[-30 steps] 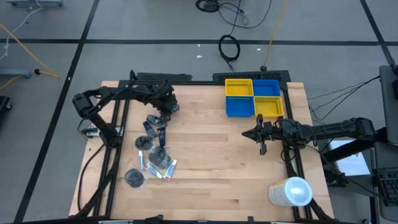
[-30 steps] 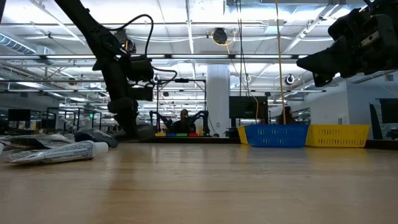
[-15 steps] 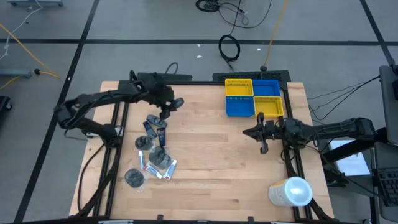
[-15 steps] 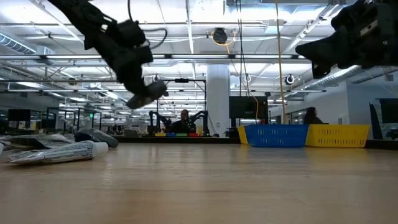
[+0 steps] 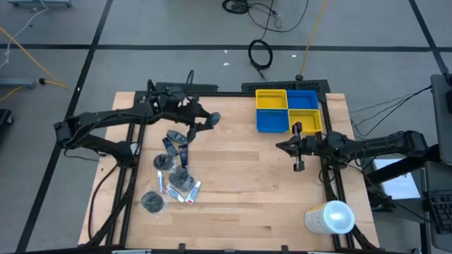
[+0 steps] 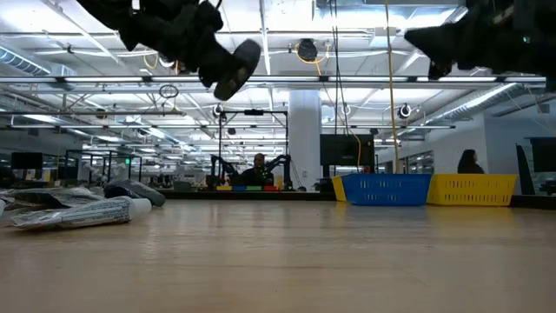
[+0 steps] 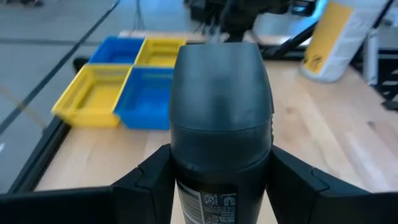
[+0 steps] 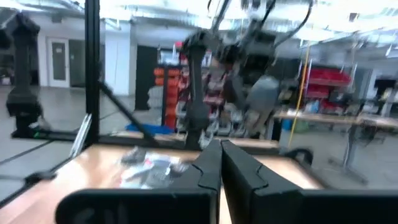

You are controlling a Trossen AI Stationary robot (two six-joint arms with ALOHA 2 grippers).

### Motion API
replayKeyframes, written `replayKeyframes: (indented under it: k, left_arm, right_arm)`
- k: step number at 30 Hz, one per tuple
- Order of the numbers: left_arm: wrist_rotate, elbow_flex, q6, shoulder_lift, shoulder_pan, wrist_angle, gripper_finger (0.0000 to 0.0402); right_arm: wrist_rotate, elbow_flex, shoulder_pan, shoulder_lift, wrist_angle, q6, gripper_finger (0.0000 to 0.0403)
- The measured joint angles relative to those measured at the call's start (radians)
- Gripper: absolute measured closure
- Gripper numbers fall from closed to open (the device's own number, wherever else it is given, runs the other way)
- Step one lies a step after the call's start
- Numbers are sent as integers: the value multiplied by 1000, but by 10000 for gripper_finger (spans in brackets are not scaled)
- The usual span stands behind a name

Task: Pick & Place Travel size toiletries
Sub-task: Put the top gray deodorant into the top blue basket

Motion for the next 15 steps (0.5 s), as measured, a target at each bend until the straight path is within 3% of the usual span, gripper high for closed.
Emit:
replayKeyframes:
  k: [3, 7, 15]
  left_arm:
    - [-2, 0, -17, 6, -46, 56, 213]
    - [-18, 2, -27, 20, -103, 150, 213]
    - [-135, 2, -26, 87, -217, 332, 213]
  right_arm:
    - [63, 33, -1, 68, 18, -19, 398]
    - [55, 47, -1, 163, 157, -50, 378]
    - [59, 66, -1, 345, 410, -49, 289]
